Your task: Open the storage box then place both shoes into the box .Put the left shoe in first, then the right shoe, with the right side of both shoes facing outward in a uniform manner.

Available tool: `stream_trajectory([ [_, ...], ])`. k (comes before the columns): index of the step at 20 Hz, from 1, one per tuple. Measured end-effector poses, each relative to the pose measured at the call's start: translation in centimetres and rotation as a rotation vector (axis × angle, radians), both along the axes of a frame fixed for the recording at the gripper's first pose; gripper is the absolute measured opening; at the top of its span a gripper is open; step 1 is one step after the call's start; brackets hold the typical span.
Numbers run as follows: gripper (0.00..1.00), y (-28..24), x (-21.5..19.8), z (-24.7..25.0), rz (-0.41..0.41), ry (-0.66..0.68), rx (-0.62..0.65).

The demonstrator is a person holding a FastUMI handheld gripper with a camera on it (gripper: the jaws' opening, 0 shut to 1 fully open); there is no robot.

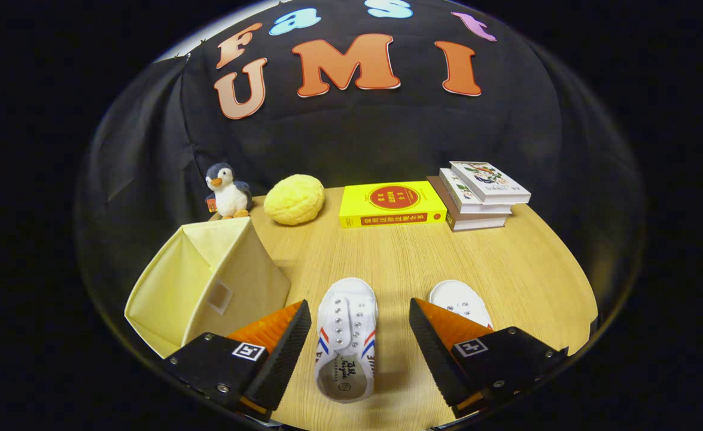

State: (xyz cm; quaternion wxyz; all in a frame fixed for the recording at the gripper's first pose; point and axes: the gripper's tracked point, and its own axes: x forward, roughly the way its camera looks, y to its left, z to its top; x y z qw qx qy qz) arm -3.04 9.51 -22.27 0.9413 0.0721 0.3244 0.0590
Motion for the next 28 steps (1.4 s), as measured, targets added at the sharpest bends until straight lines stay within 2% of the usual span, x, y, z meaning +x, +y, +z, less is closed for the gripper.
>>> stream_trajectory([
  [10,0.98,-1.6,-1.6,-7.3,0.031,0.180,-0.065],
  [16,0.92,-0.5,-1.7,-9.2,0.088,0.290,-0.053],
  [22,0.68,1.3,-1.6,-10.1,0.171,0.389,-0.027],
  [26,0.51,2.9,-1.6,-10.5,0.260,0.457,-0.033],
  [27,0.40,3.1,-1.7,-10.6,0.265,0.478,-0.022],
  [28,0.34,3.2,-1.8,-10.5,0.261,0.490,-0.018],
])
